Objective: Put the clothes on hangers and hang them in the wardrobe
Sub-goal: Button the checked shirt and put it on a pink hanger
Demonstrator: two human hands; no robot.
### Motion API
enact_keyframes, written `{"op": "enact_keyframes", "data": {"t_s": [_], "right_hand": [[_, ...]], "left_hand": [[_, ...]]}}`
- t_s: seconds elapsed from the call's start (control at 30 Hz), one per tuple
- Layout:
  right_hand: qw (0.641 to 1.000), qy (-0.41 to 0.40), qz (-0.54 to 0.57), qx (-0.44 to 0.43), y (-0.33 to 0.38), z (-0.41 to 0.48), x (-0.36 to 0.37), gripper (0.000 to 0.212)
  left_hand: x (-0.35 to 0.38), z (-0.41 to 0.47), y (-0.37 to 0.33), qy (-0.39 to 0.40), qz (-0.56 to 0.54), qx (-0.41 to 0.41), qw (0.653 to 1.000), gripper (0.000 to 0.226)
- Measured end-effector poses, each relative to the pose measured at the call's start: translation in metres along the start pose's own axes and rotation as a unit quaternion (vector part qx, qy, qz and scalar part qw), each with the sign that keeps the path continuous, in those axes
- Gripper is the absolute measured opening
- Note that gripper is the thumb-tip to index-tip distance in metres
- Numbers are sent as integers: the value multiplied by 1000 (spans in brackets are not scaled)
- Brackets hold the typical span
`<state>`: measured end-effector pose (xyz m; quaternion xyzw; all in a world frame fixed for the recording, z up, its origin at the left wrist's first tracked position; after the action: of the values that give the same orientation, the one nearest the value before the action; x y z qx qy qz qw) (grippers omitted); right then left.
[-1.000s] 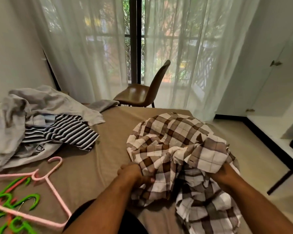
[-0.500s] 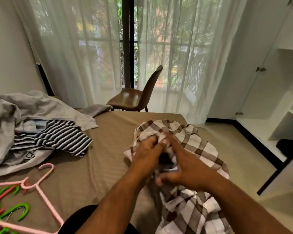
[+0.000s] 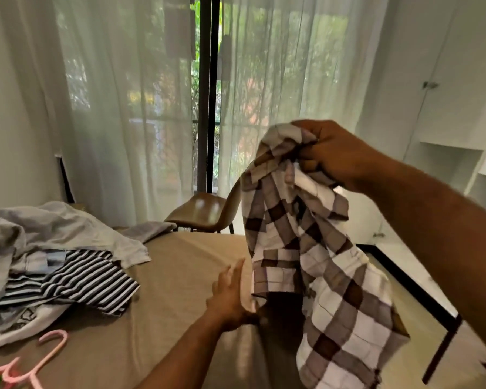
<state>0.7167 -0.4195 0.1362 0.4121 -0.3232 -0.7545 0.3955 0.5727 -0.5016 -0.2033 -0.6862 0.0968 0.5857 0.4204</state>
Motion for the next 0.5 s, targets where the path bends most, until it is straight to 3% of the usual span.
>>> {"op": "enact_keyframes", "data": {"t_s": [0.03,0.1,0.17,0.23,0.37,0.43,0.5], "right_hand": [[1000,7,9,-14,15,4,1,31],[999,16,13,-45,42,7,-1,33],[996,-2,-18,-86,64,5,-14,37],[987,-53,-93,-123,78,1,-42,34],[943,-189,-258,-88,64,-16,-127,30],[924,-219,-309,-46,46,-29,-156,29],[919,-222,-326,-27,31,-41,-172,27]], "left_hand": [[-2,5,-11,-27,-6,0,1000,128],[-9,15,-26,-77,-49,0,996,91],[-29,18,-37,-121,-121,58,984,63],[-59,17,-23,-183,-199,38,962,53],[-159,10,28,-331,-195,-66,921,44],[-216,-12,31,-403,-175,-71,895,25],[-272,-35,18,-439,-166,-36,882,21]]}}
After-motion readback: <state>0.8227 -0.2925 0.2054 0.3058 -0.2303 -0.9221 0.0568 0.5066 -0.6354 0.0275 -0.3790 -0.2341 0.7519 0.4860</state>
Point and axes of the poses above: each hand's wrist, its own z-axis towards the middle knuckle, its own x-axis out of the palm, y = z × x, the point moved 6 cm from there along z, towards the middle knuckle, and after that the axes turned 13 degrees about z, right-handed, at the moved point
